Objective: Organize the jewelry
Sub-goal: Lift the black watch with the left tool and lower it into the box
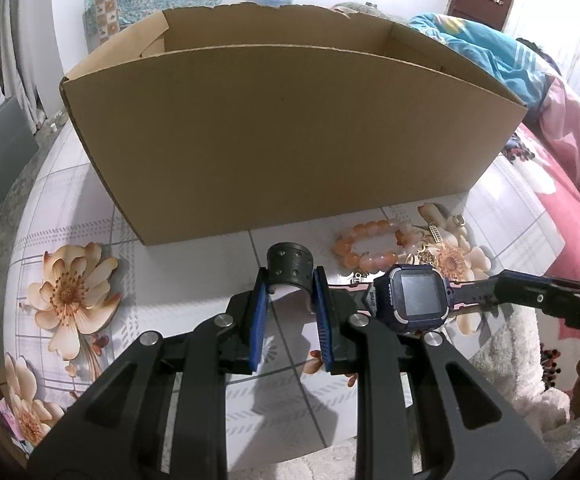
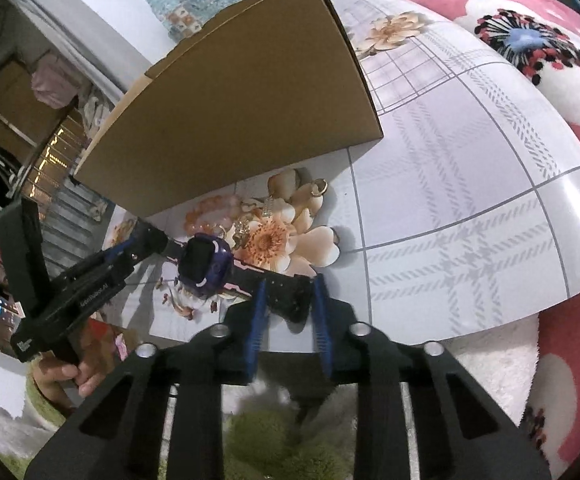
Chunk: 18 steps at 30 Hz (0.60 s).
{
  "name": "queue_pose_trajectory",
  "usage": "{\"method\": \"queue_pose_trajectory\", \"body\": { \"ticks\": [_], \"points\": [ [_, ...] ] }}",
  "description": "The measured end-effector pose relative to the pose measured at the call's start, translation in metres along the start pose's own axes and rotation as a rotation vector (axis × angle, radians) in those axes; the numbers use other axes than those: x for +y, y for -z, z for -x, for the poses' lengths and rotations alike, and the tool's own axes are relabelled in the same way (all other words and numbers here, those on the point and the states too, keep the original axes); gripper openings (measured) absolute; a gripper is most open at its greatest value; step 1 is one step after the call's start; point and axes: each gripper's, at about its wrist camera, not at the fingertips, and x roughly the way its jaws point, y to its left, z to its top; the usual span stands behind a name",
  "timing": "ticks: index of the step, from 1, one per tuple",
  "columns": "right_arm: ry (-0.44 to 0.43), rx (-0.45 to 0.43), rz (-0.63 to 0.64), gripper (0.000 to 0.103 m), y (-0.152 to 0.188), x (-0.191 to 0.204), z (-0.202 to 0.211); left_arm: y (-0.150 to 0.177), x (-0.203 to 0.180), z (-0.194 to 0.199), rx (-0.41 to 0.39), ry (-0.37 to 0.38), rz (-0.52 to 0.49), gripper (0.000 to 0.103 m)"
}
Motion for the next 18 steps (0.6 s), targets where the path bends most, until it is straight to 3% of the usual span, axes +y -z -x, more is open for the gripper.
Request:
{"method": "queue_pose_trajectory", "body": {
  "ticks": [6, 18],
  "points": [
    [-0.01, -0.052, 0.039, 0.006, -0.004, 0.012, 0.013, -0.003, -0.001, 0.007, -0.019, 0.01, 0.0, 0.021],
    [-0.085, -0.183, 0.127, 0.005, -0.017, 0.043, 0.068, -0.016, -0.011, 0.057, -0.113, 0.06, -0.022, 0.02]
  ]
}}
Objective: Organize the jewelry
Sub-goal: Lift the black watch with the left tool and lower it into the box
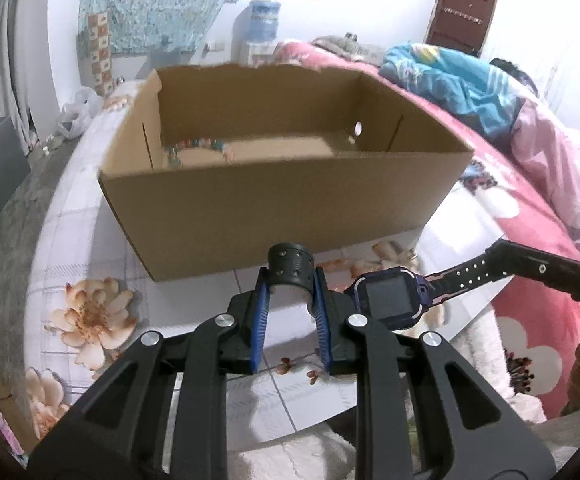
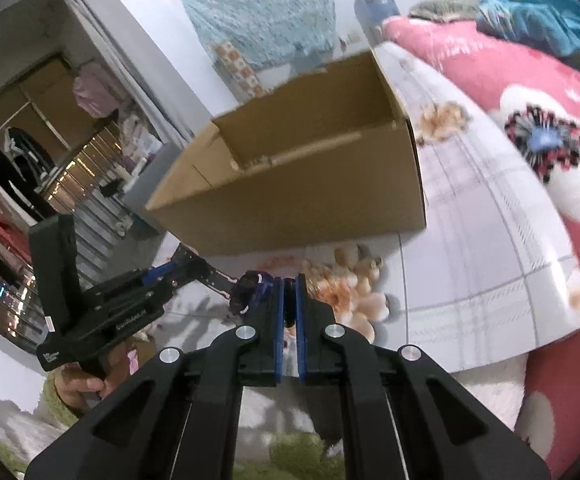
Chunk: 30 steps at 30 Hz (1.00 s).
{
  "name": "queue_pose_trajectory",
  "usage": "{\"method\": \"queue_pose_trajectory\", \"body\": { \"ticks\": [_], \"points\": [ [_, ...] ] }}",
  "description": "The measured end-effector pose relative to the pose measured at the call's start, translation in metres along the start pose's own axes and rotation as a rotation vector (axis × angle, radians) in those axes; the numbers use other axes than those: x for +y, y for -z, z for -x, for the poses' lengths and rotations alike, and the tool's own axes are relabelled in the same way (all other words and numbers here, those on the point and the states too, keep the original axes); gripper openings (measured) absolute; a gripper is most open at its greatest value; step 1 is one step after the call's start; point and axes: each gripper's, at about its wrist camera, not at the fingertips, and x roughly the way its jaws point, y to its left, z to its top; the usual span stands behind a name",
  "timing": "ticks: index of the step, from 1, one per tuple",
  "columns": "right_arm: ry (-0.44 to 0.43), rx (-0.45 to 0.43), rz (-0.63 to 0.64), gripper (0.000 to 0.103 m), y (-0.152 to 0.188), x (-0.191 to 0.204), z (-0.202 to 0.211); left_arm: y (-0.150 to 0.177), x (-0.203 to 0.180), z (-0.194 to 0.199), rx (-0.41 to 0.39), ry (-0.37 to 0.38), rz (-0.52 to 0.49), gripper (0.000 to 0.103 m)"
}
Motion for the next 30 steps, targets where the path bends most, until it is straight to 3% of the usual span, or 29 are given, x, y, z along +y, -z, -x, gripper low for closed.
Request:
{"method": "queue_pose_trajectory", "body": {
  "ticks": [7, 13, 18, 21, 25, 30],
  "points": [
    [-0.096, -0.074, 0.012, 0.005, -0.035, 0.013, 0.035, -0.025, -0.01, 0.048, -0.078, 0.059, -0.016, 0.02],
    [-0.247, -0.075, 0.018, 0.005, -0.105, 0.035, 0.064, -0.08, -0.007, 0.093, -0.125, 0.108, -0.015, 0.02],
    [-0.398, -0.037, 0.025, 0.005, -0.163, 0.064, 0.09, -0.135, 0.009, 0.126, -0.113, 0.205, 0.054, 0.02],
    [-0.447, -0.043, 0.046, 0.005, -0.187, 0.08, 0.107, -0.162, 0.018, 0.144, -0.117, 0.257, 0.096, 0.02],
    [-0.466, -0.074, 0.085, 0.005, -0.215, 0.097, 0.129, -0.185, 0.02, 0.161, -0.136, 0.29, 0.122, 0.02],
    [-0.445, -0.093, 0.108, 0.005, -0.232, 0.099, 0.133, -0.198, 0.017, 0.163, -0.145, 0.276, 0.117, 0.02]
  ]
}}
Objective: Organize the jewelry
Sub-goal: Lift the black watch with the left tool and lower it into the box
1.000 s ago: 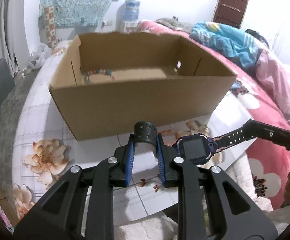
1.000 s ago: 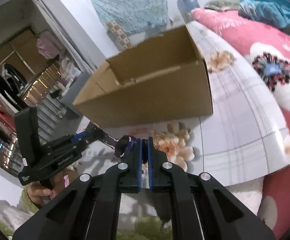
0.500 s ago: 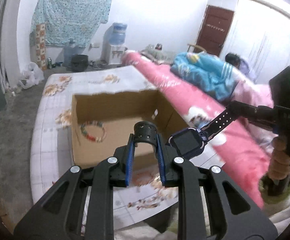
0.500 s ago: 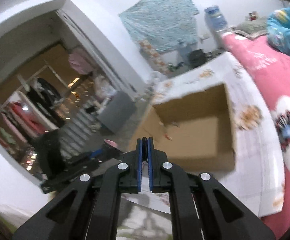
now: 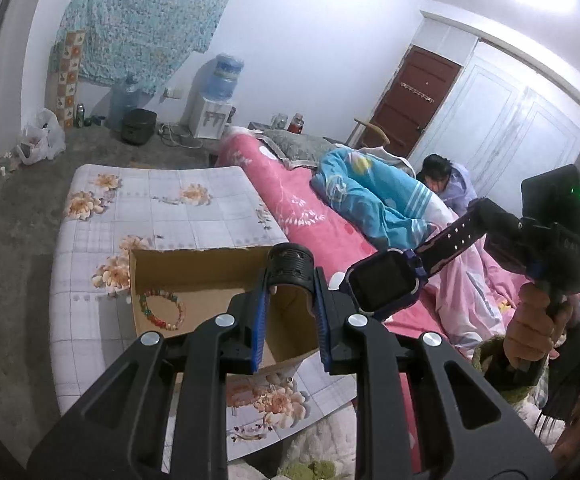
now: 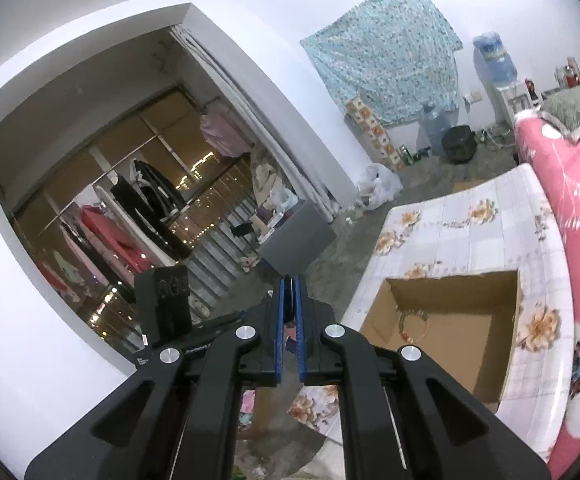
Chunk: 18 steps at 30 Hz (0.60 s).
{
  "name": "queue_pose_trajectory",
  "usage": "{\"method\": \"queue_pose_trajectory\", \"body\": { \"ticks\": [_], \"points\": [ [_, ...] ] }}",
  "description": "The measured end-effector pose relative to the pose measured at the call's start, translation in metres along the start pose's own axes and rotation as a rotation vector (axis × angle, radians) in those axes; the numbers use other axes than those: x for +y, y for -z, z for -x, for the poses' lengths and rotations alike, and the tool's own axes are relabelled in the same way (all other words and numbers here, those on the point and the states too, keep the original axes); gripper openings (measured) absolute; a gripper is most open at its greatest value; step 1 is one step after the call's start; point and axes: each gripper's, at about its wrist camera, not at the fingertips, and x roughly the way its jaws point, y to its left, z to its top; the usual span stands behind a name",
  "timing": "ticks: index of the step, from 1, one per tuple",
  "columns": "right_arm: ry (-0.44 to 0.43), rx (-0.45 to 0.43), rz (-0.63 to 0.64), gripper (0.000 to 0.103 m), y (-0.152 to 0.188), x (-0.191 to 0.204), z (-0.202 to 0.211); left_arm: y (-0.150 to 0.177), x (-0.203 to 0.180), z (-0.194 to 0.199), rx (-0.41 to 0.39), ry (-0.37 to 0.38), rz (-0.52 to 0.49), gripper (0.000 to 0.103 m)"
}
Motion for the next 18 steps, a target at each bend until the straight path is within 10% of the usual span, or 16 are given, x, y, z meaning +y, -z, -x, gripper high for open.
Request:
{"method": "queue_pose_trajectory", "body": {
  "ticks": [7, 18],
  "points": [
    [0.145, 0.103, -0.064, 0.005, -0.007, -0.07, -0.055, 0.005, 0.021, -0.071, 0.129, -0.094, 0.007, 0.02],
    [0.411, 0.435, -0.16, 0.005, 0.014, -0.237, -0.217, 0.043, 0.126, -0.264, 0.543, -0.255, 0.148, 0.02]
  ]
}}
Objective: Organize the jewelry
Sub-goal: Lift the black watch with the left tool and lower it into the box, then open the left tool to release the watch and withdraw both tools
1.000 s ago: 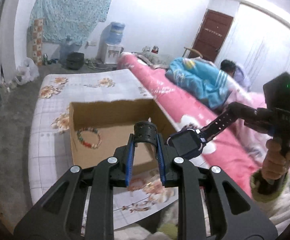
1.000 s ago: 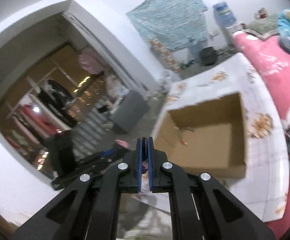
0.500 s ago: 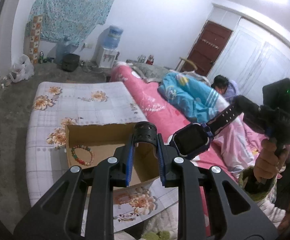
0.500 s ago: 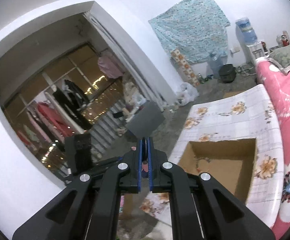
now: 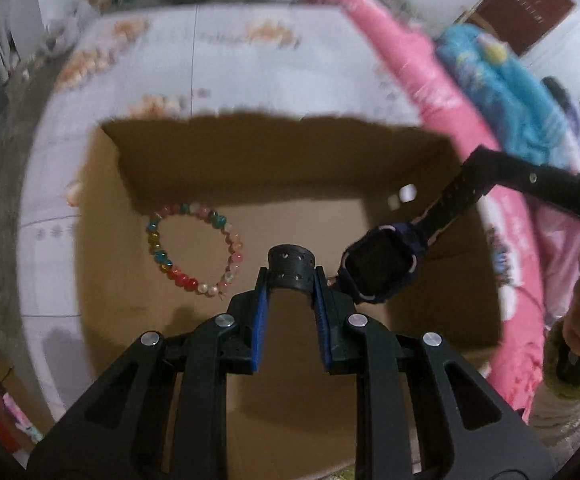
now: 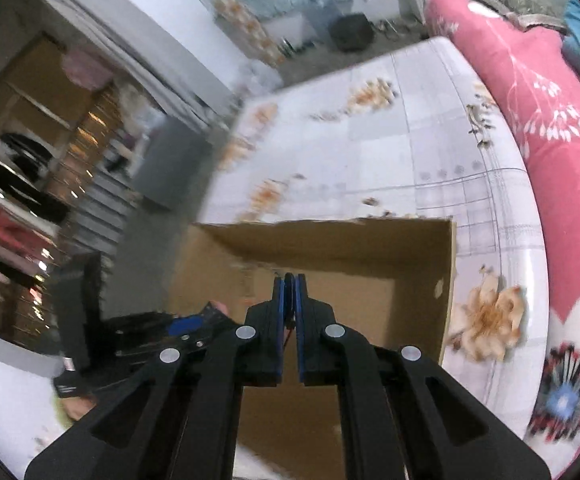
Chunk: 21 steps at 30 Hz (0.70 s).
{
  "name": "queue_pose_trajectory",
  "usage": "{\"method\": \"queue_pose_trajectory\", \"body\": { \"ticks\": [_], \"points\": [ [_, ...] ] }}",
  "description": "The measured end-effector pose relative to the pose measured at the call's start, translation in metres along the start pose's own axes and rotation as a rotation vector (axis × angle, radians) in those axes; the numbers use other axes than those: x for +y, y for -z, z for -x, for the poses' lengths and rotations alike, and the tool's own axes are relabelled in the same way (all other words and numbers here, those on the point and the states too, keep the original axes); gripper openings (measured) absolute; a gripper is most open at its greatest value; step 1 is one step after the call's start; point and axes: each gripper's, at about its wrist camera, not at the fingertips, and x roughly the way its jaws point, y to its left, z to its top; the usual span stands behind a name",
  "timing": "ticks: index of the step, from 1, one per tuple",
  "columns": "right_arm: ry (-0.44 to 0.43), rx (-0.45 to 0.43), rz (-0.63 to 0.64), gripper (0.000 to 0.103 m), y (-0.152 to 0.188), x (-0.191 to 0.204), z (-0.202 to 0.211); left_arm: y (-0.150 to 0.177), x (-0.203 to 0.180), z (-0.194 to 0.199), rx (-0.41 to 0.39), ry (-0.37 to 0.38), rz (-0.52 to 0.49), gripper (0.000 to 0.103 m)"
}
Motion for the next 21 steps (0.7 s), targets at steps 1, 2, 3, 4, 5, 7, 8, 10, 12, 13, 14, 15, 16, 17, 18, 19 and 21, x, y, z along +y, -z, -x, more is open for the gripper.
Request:
{"method": "queue_pose_trajectory", "body": {
  "ticks": [1, 2, 3, 4, 5, 7, 8, 10, 12, 13, 14, 15, 16, 17, 18, 19, 21],
  "points": [
    [0.031, 0.013, 0.023, 0.005, -0.006, -0.001, -0.011, -0.002, 0.002, -0.009, 0.018, -0.006, 0.003, 0.02],
    [0.061, 0.023, 0.049, 0.005, -0.009, 0.0, -0.021, -0.007, 0.002, -0.02, 0.04, -0.016, 0.004, 0.02],
    [0.084, 0.031, 0.072, 0.005, -0.012, 0.002, -0.029, -0.01, 0.002, -0.029, 0.058, -0.028, 0.003, 0.02],
    [0.107, 0.042, 0.097, 0.005, -0.015, 0.002, -0.039, -0.012, 0.003, -0.035, 0.074, -0.034, 0.003, 0.022],
    [0.131, 0.049, 0.12, 0.005, -0.018, 0.002, -0.046, -0.013, 0.002, -0.041, 0.087, -0.035, 0.005, 0.024],
    [0.182, 0.055, 0.162, 0.005, -0.018, 0.002, -0.055, -0.015, 0.003, -0.048, 0.113, -0.035, 0.016, 0.029],
    [0.206, 0.058, 0.182, 0.006, -0.018, 0.002, -0.058, -0.014, 0.004, -0.052, 0.128, -0.031, 0.025, 0.033],
    [0.251, 0.062, 0.212, 0.008, -0.018, 0.0, -0.065, -0.012, 0.008, -0.057, 0.145, -0.022, 0.034, 0.039],
    [0.266, 0.063, 0.223, 0.008, -0.017, -0.002, -0.063, -0.009, 0.012, -0.058, 0.153, -0.036, 0.043, 0.049],
    [0.266, 0.063, 0.222, 0.008, -0.017, -0.003, -0.063, -0.008, 0.015, -0.057, 0.151, -0.033, 0.051, 0.049],
    [0.268, 0.061, 0.221, 0.009, -0.017, -0.005, -0.062, -0.007, 0.019, -0.055, 0.151, -0.029, 0.066, 0.05],
    [0.269, 0.057, 0.223, 0.009, -0.017, -0.005, -0.059, -0.006, 0.022, -0.053, 0.151, -0.029, 0.077, 0.051],
    [0.268, 0.054, 0.223, 0.009, -0.017, -0.005, -0.057, -0.005, 0.025, -0.051, 0.149, -0.027, 0.087, 0.055],
    [0.266, 0.05, 0.219, 0.009, -0.018, -0.006, -0.055, -0.003, 0.027, -0.046, 0.139, -0.021, 0.097, 0.055],
    [0.259, 0.045, 0.216, 0.009, -0.019, -0.006, -0.052, -0.003, 0.028, -0.043, 0.13, -0.018, 0.1, 0.055],
    [0.25, 0.042, 0.212, 0.01, -0.019, -0.006, -0.05, -0.001, 0.028, -0.038, 0.122, -0.018, 0.1, 0.056],
    [0.225, 0.032, 0.196, 0.012, -0.022, -0.007, -0.044, 0.003, 0.027, -0.026, 0.101, -0.003, 0.096, 0.056]
  ]
}}
